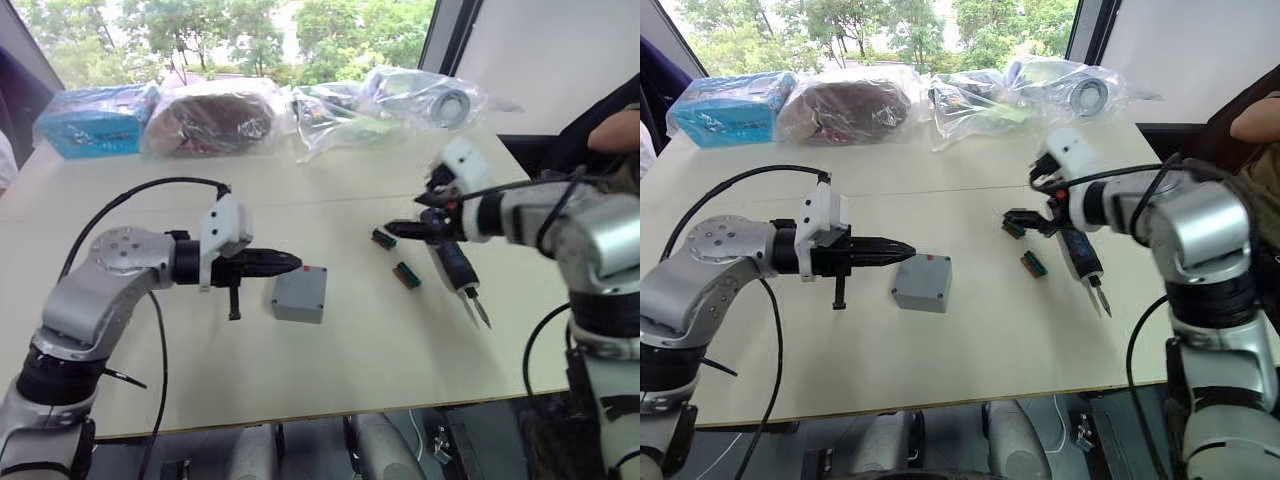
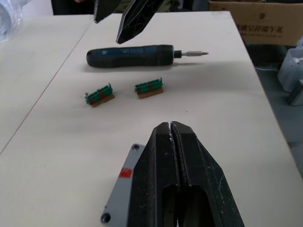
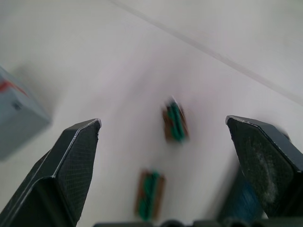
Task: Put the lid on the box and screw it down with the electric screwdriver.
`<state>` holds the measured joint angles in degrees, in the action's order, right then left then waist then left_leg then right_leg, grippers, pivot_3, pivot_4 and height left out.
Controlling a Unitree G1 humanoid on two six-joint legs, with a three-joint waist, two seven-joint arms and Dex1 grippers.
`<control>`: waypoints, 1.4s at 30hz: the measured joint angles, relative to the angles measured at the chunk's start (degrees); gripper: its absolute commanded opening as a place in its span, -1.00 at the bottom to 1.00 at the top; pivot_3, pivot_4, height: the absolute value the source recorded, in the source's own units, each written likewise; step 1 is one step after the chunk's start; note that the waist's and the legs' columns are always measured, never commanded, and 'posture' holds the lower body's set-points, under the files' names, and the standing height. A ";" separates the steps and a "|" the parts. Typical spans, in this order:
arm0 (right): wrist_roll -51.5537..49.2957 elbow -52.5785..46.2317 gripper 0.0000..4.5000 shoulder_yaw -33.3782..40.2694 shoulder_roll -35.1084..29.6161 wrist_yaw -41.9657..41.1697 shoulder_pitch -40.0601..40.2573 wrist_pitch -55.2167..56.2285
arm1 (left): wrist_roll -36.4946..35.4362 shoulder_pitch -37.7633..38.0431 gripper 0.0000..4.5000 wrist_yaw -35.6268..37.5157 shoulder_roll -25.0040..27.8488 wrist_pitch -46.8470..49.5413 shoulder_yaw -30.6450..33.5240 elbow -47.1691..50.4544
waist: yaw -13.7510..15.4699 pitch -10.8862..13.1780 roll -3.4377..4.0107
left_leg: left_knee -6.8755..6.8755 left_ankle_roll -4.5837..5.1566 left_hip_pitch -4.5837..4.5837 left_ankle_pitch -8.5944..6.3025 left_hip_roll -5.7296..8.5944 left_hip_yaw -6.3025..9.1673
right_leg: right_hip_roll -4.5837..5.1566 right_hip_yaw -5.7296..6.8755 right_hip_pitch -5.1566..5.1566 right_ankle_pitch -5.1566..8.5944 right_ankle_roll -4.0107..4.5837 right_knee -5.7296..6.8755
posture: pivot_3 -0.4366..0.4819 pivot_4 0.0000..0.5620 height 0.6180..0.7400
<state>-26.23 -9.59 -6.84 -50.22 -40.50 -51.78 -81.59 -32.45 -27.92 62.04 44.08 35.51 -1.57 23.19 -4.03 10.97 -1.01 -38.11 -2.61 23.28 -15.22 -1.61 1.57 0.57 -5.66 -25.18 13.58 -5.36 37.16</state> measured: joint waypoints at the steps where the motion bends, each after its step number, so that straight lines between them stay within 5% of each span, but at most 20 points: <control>1: 0.32 1.24 0.96 -1.21 -1.41 -0.27 -0.66 -0.69 | -0.09 -0.04 -1.00 0.05 -0.05 0.00 -0.02 0.00 | 0.03 0.00 0.00 | 0.00 0.00 0.00 0.00 0.00 -0.01 | 0.00 -0.01 -0.01 0.00 0.00 0.00 | -0.05 -0.47 1.00; 7: 5.37 18.79 0.96 -17.29 -4.62 -3.28 -8.29 -2.71 | -0.11 -1.76 -1.00 0.18 -1.73 -1.12 -1.85 -0.22 | -0.01 0.00 0.00 | -0.01 0.00 0.00 0.00 0.00 -0.11 | 0.00 -0.10 -0.05 0.00 0.01 -0.02 | -0.05 -0.47 1.00; 23: 15.65 45.47 0.96 -31.44 4.20 -14.85 -15.06 6.67 | -0.65 1.29 -1.00 -4.60 -1.50 -0.74 -1.26 3.07 | -0.06 -0.01 -0.02 | -0.02 0.00 0.02 0.00 0.00 -0.10 | 0.00 -0.11 -0.07 -0.02 -0.02 0.01 | -0.05 -0.47 1.00; 28: 19.59 47.60 0.24 -32.05 5.47 -16.72 -15.33 9.29 | -0.72 2.06 -1.00 -5.32 -0.84 -0.57 -0.95 4.08 | -0.12 -0.02 -0.04 | -0.03 0.00 -0.04 0.00 0.00 -0.10 | -0.01 -0.11 -0.02 -0.02 -0.02 0.02 | -0.05 -0.47 1.00; 30: 20.46 48.32 -0.07 -31.61 6.11 -17.07 -15.67 9.43 | -0.67 2.91 -1.00 -5.33 0.09 -0.54 -0.87 4.01 | -0.27 -0.02 -0.04 | -0.02 0.00 -0.06 0.00 0.00 -0.10 | -0.02 -0.11 -0.02 -0.02 -0.02 0.03 | -0.05 -0.47 1.00; 36: 20.82 47.70 -0.19 -26.35 7.39 -15.77 -15.79 9.07 | 0.51 4.69 -1.00 -4.62 2.60 -1.43 0.20 2.88 | -0.39 0.10 0.15 | -0.01 0.00 -0.01 0.00 -0.01 -0.14 | -0.02 -0.12 -0.13 -0.03 -0.02 0.07 | -0.05 -0.47 1.00; 42: 14.02 25.44 -0.19 -2.32 13.14 -7.21 -11.34 13.36 | 3.12 5.75 -1.00 -2.24 3.51 -3.41 -0.43 -1.04 | -0.13 0.12 0.19 | 0.13 0.00 0.08 0.00 -0.03 0.00 | -0.06 -0.02 -0.27 -0.02 -0.02 0.18 | -0.05 -0.47 1.00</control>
<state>-12.20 15.85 -9.16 -37.08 -47.70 -63.12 -68.22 -29.33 -22.17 59.80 47.59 32.10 -1.99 22.15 -4.15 11.09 -0.83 -37.98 -2.61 23.36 -15.22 -1.64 1.57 0.51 -5.68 -25.44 13.56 -5.38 37.34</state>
